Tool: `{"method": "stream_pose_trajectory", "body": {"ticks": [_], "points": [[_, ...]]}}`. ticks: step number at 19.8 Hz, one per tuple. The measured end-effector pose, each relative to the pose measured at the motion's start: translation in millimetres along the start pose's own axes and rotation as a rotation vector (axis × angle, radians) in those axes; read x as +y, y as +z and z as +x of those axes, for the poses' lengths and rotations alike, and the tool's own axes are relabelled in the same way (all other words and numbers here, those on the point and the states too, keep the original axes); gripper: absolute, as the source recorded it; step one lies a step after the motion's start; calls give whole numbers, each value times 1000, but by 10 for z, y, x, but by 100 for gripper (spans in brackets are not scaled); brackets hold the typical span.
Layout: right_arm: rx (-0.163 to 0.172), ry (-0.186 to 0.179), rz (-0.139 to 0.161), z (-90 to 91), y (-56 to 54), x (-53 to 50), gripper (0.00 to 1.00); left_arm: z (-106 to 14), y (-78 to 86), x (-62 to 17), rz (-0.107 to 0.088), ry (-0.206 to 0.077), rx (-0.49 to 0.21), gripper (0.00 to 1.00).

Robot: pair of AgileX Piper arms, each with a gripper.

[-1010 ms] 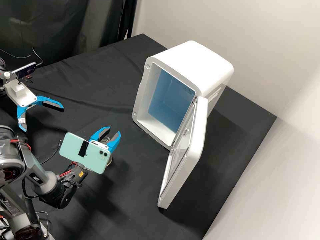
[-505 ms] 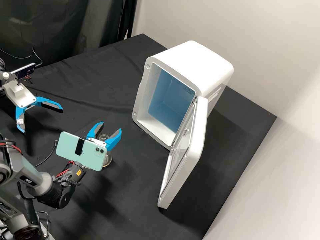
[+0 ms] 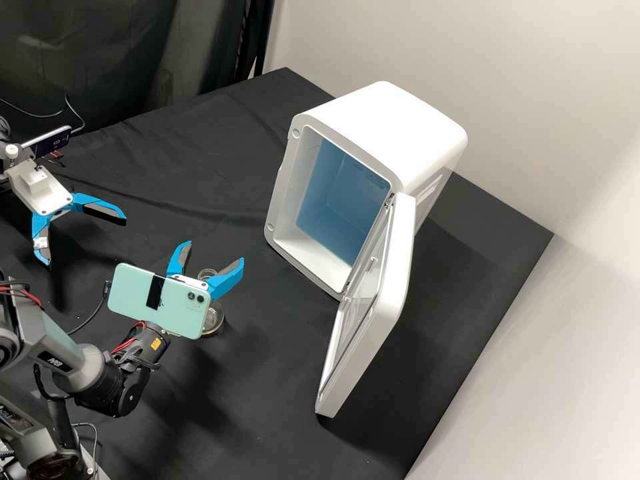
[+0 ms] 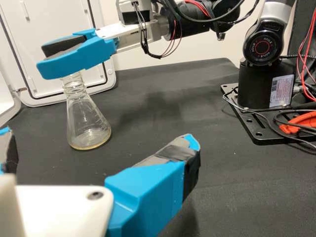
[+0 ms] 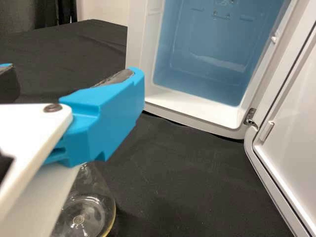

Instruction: Place the flask in the incubator

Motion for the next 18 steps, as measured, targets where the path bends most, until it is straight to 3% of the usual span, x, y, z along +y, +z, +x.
{"method": "stream_pose_trajectory", "body": {"ticks": [5,7,10,14,18], "points": [[31,-48,-73,-82,-10,11,100,0,0,0,0,0,0,100],[44,-91,-96,-120,4,-11,100,0,0,0,0,0,0,100],[42,-162,-87,-143,81,-81,100,0,0,0,0,0,0,100],[8,-284,-77,-205,334,-250,100,-14,11,18,8,10,0,100],[-20,-347,-52,-272,512,-377,100,-28,30,31,15,18,-4,100]]}}
